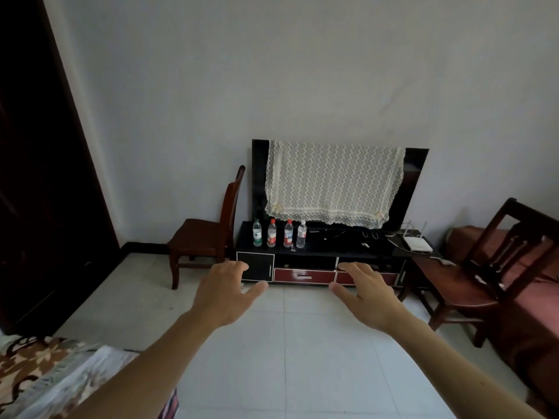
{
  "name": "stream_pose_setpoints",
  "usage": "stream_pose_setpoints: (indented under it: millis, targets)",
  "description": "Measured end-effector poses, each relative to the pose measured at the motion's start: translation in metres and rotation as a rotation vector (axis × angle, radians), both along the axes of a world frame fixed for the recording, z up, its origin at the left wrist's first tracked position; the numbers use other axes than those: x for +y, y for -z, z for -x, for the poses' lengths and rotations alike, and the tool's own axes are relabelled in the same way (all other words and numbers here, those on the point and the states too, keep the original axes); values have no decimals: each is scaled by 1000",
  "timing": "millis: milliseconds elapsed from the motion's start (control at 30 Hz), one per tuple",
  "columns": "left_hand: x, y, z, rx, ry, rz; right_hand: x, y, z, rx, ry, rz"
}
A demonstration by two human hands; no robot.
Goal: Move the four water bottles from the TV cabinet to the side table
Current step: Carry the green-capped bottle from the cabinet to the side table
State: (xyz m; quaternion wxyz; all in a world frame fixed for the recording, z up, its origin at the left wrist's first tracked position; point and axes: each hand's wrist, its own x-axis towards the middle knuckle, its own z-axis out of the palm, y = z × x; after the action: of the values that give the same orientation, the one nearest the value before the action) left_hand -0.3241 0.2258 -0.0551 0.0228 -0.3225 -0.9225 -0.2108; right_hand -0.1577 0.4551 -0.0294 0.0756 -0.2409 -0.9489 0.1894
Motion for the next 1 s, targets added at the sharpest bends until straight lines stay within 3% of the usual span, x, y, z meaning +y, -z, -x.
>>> stream_pose_setpoints:
  millis: [367, 667, 1000]
  targets:
    - [63, 10, 215, -65, 3, -75, 55, -6, 212, -30, 25, -21]
    - [98, 44, 339, -148, -26, -108, 105, 29, 349, -79, -5, 36]
    - [213, 73, 497, -204, -58, -23, 219, 80, 526, -92, -33, 146]
